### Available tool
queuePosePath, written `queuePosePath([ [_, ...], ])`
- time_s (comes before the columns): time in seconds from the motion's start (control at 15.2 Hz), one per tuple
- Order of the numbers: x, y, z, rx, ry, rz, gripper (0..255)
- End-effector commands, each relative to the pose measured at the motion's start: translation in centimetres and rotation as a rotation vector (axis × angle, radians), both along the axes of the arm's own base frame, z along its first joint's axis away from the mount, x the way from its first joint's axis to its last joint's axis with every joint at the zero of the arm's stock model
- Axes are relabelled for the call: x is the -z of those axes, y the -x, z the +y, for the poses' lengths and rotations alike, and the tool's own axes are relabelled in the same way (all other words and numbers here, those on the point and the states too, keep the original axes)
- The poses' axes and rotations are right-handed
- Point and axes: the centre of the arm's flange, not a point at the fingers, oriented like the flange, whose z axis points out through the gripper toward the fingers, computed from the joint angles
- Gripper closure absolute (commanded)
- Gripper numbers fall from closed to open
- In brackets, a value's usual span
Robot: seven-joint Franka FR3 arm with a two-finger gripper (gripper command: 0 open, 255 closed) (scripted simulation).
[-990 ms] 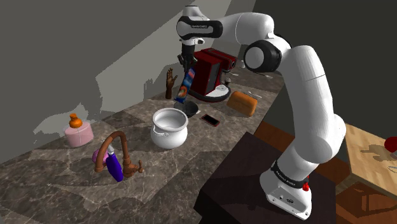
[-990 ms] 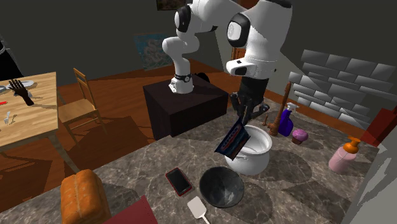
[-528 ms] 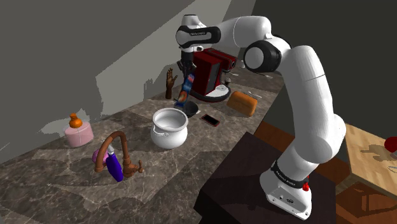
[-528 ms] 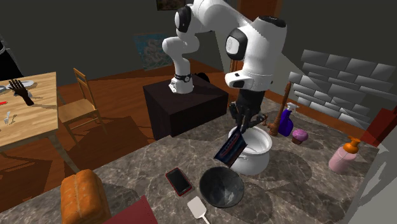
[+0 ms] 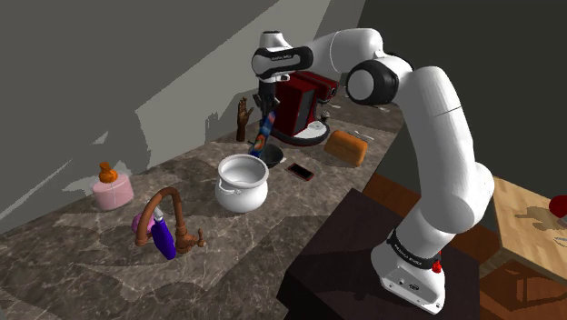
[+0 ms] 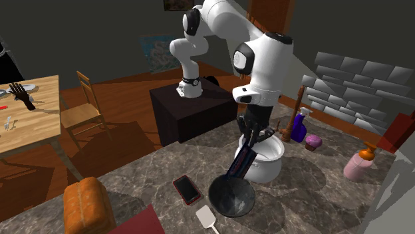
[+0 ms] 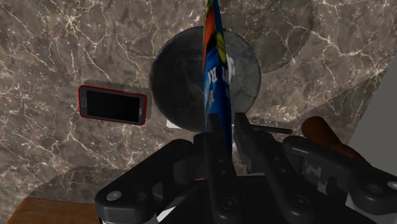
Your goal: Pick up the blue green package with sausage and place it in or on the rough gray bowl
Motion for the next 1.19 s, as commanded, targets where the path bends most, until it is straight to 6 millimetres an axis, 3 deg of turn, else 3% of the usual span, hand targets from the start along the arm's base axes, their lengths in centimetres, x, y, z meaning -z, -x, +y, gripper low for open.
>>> queuePosePath([
  [0.0,1.8,0.0,0.7,-0.005,-0.009,0.014,255],
  [0.2,3.4,0.0,0.7,-0.005,-0.009,0.014,255],
  [0.73,3.5,0.0,0.7,-0.005,-0.009,0.014,255],
  [0.79,3.6,-0.1,0.9,-0.005,-0.009,0.013,0],
  [1.12,3.5,0.0,0.7,-0.005,-0.009,0.014,0],
])
